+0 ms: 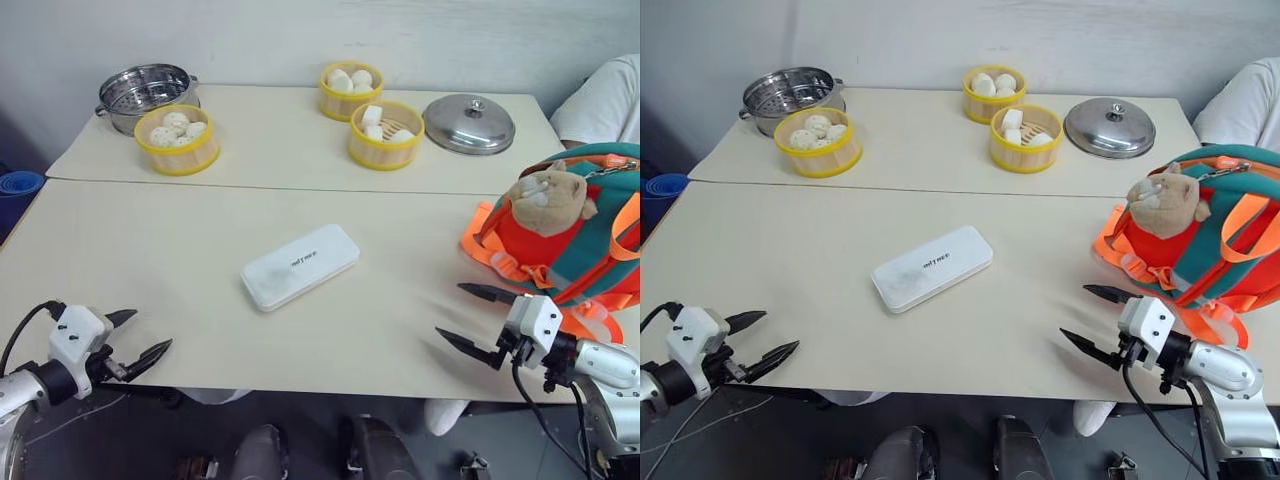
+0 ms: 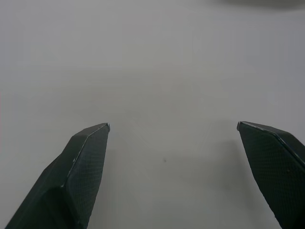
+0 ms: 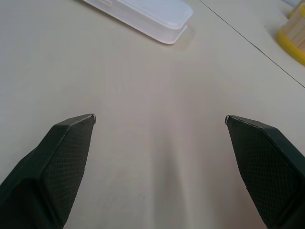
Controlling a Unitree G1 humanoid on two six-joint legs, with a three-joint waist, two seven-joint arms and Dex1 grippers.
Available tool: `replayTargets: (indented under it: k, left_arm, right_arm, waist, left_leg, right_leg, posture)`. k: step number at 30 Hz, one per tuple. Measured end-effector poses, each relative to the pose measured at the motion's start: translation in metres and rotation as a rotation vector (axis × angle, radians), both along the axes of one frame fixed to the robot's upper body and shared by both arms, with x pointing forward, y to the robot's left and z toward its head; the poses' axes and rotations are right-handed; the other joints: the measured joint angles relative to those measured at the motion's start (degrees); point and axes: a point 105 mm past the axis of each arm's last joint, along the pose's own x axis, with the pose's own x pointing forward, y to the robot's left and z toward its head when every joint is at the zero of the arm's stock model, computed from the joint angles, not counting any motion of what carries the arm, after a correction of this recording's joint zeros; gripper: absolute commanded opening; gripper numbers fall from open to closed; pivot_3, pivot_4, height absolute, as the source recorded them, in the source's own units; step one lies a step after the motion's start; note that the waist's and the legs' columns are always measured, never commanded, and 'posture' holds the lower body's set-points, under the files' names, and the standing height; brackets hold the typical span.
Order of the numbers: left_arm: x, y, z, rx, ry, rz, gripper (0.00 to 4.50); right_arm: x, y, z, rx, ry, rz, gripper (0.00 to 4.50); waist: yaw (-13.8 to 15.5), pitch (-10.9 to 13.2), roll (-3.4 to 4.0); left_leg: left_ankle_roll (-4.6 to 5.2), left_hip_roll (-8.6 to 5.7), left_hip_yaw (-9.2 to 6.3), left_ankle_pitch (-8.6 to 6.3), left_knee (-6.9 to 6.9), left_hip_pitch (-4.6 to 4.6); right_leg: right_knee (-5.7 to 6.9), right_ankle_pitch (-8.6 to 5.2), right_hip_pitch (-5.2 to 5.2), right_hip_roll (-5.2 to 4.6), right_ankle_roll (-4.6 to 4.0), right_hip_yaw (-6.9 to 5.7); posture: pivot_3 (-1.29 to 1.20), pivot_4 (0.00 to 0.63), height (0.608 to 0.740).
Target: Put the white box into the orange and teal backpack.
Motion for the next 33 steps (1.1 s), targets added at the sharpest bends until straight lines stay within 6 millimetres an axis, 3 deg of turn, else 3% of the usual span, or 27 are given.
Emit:
replayTargets:
  k: [8, 9, 11, 15, 18, 22, 24, 28, 33]
  left_arm:
    - [0.019, -0.011, 0.017, -0.046, -0.056, -0.017, 4.50]
    - [0.021, -0.015, 0.020, -0.054, -0.061, -0.031, 4.32]
    - [0.028, -0.021, 0.023, -0.073, -0.061, -0.032, 3.94]
    - [0.042, -0.045, 0.025, -0.076, -0.040, -0.059, 2.75]
    - [0.046, -0.052, 0.015, -0.092, 0.015, -0.036, 1.74]
    - [0.047, -0.072, 0.011, -0.141, 0.042, -0.050, 0.48]
    - [0.049, -0.082, 0.013, -0.157, 0.038, -0.063, 0.02]
    - [0.055, -0.093, 0.011, -0.173, 0.050, -0.057, 0.02]
    - [0.060, -0.103, 0.011, -0.192, 0.048, -0.073, 0.02]
  right_arm:
    - [0.008, 0.009, -0.001, 0.039, 0.089, -0.010, 4.47]
    - [0.013, 0.011, 0.001, 0.047, 0.101, -0.024, 4.30]
    - [0.038, 0.027, 0.014, 0.086, 0.151, -0.063, 3.89]
    - [0.078, 0.081, 0.055, 0.067, 0.099, -0.006, 2.56]
    - [0.106, 0.102, 0.056, -0.005, 0.084, -0.045, 1.43]
    - [0.148, 0.117, 0.040, -0.098, 0.102, -0.146, 0.05]
    - [0.159, 0.125, 0.040, -0.117, 0.077, -0.162, 0.00]
    - [0.167, 0.139, 0.033, -0.119, 0.079, -0.145, 0.00]
    - [0.160, 0.148, 0.022, -0.134, 0.132, -0.063, 0.00]
  waist:
    - [-0.47, 0.01, 0.01]
    - [-0.60, 0.01, 0.01]
    - [-1.41, 0.03, 0.05]
    - [-1.63, 0.04, 0.07]
    - [-1.53, 0.01, 0.03]
    - [-1.59, 0.02, 0.02]
    - [-1.60, 0.02, 0.02]
    - [-1.61, 0.02, 0.01]
    - [-1.56, 0.02, 0.02]
  left_leg:
    - [-0.02, 0.01, 0.00, 0.00, 0.00, -0.02]
    - [-0.03, 0.01, 0.00, 0.02, 0.00, -0.03]
    - [-0.05, 0.00, 0.01, 0.13, 0.08, 0.01]
    - [-0.19, 0.01, -0.03, 0.23, -0.07, -0.06]
    - [-0.31, -0.04, 0.05, 0.31, -0.22, -0.37]
    - [-0.51, -0.04, 0.18, 0.48, 0.06, -0.62]
    - [-0.42, -0.03, 0.17, 0.41, 0.27, -0.77]
    - [-0.34, -0.04, 0.18, 0.38, 0.43, -0.84]
    - [-0.35, -0.04, 0.17, 0.44, 0.44, -0.85]
  right_leg:
    - [0.02, 0.01, -0.01, -0.03, 0.01, -0.04]
    - [0.04, 0.01, -0.02, -0.03, 0.01, -0.04]
    - [0.17, 0.02, -0.02, -0.05, 0.00, -0.03]
    - [0.36, 0.02, -0.29, -0.02, -0.13, -0.12]
    - [0.43, 0.02, -0.72, -0.01, -0.15, -0.12]
    - [0.43, 0.04, -0.88, 0.00, -0.11, -0.05]
    - [0.44, 0.06, -0.92, 0.00, -0.07, -0.06]
    - [0.44, 0.14, -0.90, 0.00, 0.08, -0.04]
    - [0.52, 0.17, -0.91, 0.00, 0.13, -0.03]
  posture:
    - [0.00, 0.150, 0.740]
    - [0.00, 0.150, 0.740]
    - [0.00, 0.150, 0.740]
    - [0.00, 0.150, 0.740]
    - [0.00, 0.150, 0.740]
    - [0.00, 0.150, 0.740]
    - [0.00, 0.150, 0.740]
    - [0.00, 0.150, 0.740]
    - [0.00, 0.150, 0.740]
